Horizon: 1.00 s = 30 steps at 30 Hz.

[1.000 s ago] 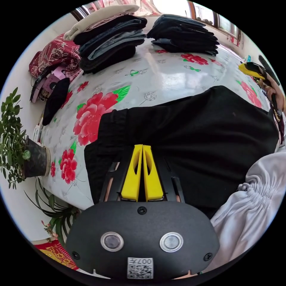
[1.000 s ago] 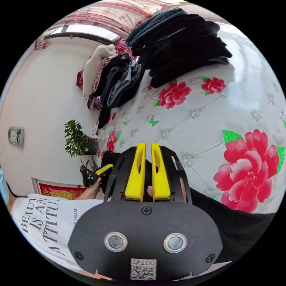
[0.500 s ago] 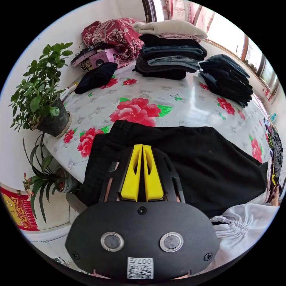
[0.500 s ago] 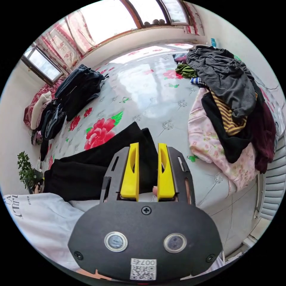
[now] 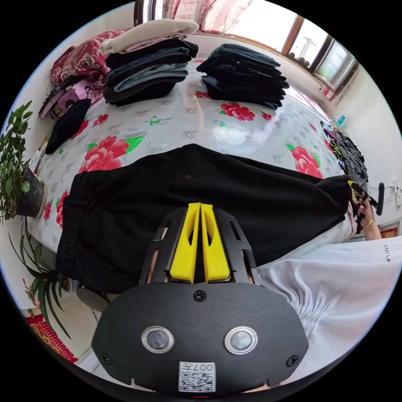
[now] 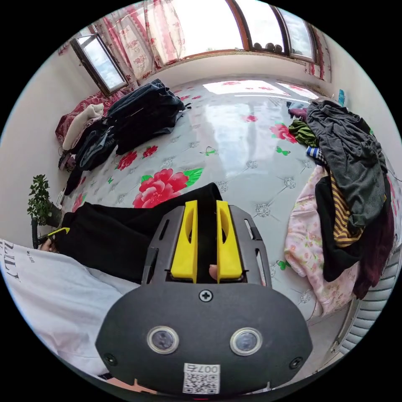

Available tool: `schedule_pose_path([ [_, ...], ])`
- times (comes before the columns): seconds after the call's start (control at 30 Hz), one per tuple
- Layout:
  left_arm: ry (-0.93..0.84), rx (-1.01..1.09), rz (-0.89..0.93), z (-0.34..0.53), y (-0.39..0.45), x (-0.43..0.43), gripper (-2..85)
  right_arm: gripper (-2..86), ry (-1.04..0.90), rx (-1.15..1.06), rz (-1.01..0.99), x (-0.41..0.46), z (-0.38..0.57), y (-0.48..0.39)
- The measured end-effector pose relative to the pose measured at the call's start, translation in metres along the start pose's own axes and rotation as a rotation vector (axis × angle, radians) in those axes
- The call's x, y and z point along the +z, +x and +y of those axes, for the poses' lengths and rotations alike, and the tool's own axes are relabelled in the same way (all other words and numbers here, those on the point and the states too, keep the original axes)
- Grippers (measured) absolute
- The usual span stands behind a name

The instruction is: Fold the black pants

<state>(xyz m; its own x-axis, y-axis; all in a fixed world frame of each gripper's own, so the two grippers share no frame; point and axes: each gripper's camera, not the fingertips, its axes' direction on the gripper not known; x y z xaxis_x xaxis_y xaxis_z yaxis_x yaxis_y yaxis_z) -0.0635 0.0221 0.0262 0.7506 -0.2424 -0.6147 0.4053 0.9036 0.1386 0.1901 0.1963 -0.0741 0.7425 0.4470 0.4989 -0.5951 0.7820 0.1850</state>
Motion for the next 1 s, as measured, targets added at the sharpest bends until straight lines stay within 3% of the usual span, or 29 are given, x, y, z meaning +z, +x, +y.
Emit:
schedule_pose_path([
  [0.07, 0.007, -0.013, 0.026, 0.001, -0.001, 0.003, -1.0, 3.7, 0.082, -0.003, -0.039, -0.036, 0.012, -0.008],
  [0.23, 0.014, 0.018, 0.071, -0.004, 0.010, 0.012, -1.0, 1.6, 0.043, 0.055, -0.064, -0.063, 0.027, -0.017],
  [0.43, 0.113, 0.160, 0.072, -0.014, 0.034, -0.002, -1.0, 0.6, 0.376, 0.112, -0.127, -0.155, 0.036, -0.039],
  [0.57, 0.088, 0.184, 0.101, -0.021, 0.041, 0.015, -1.0, 2.6, 0.153, 0.077, 0.019, -0.121, 0.025, -0.048],
  [0.7, 0.042, 0.177, 0.118, -0.013, 0.050, 0.033, -1.0, 3.7, -0.018, 0.062, 0.007, -0.059, 0.010, -0.050],
  [1.0, -0.038, 0.119, 0.066, 0.022, 0.055, 0.047, -1.0, 5.4, -0.192, 0.014, 0.062, 0.042, -0.044, -0.059],
])
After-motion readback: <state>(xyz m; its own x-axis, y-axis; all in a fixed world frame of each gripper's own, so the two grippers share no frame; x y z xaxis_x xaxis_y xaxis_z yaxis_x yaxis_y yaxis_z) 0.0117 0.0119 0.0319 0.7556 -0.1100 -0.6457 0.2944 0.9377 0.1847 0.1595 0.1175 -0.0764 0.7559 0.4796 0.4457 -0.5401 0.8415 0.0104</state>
